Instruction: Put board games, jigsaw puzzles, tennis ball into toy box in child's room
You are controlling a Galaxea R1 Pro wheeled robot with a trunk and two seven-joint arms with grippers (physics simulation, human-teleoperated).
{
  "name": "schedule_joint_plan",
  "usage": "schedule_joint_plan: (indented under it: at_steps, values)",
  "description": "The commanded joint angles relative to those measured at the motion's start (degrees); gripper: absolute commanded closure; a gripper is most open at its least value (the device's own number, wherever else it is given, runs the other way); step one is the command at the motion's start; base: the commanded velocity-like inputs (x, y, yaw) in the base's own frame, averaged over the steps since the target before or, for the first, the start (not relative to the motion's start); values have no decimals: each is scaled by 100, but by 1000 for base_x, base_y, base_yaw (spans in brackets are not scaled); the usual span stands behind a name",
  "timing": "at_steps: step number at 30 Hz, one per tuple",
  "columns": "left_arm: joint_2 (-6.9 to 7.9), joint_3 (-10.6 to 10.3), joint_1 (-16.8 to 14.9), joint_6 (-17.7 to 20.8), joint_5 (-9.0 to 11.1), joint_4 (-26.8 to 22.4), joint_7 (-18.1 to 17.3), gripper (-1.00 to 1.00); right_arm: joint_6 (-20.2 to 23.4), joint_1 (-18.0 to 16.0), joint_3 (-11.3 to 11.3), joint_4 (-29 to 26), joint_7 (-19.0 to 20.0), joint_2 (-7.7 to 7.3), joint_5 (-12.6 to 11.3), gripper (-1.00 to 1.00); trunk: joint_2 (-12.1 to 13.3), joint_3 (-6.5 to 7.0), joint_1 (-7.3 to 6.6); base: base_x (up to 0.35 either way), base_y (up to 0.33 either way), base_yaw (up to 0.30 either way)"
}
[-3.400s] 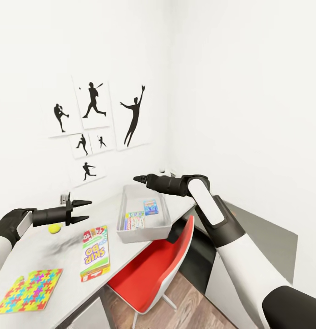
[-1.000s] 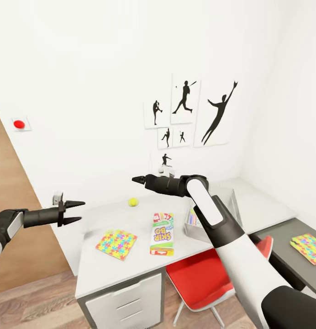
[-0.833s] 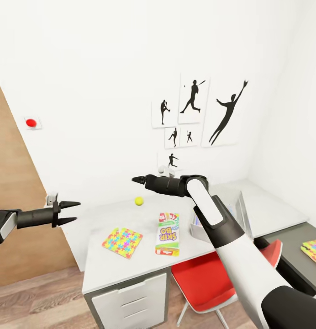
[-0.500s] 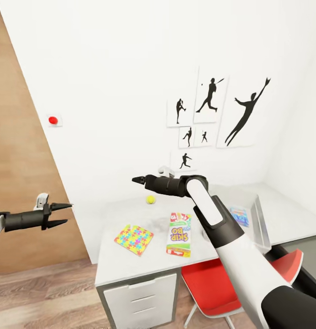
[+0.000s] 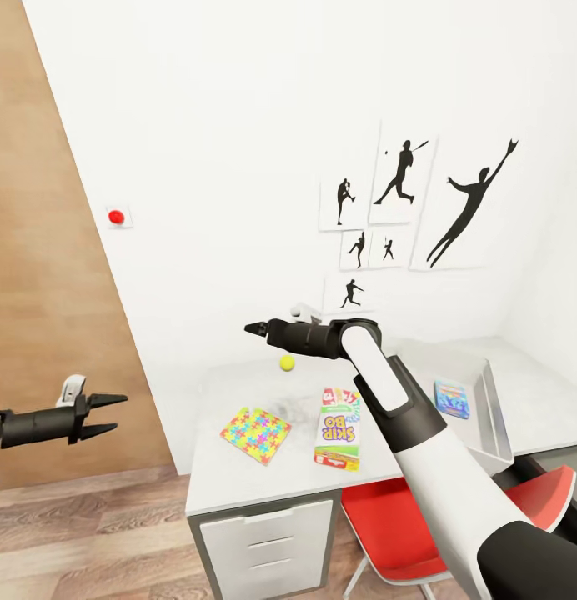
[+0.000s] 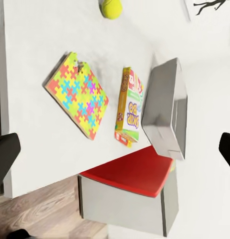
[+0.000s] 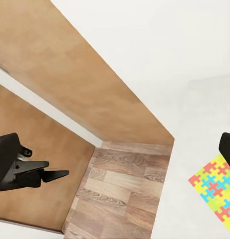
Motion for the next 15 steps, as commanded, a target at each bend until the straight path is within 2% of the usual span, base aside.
schedule_joint_plan:
  at_steps: [1, 6, 15]
  values:
    - [0, 7, 15, 37, 7, 1, -12, -100, 7, -7, 4, -9, -61, 1, -60, -100, -14, -14, 4, 0, 0, 3]
    - [8, 25, 202, 26, 7, 1, -10, -100, 9, -7, 9, -24, -201, 31, -64, -100, -14, -14, 4, 0, 0, 1]
    - [112, 40, 266, -7, 5, 1, -7, -100, -7, -7, -8, -26, -572, 50, -72, -100, -14, -14, 4, 0, 1, 0]
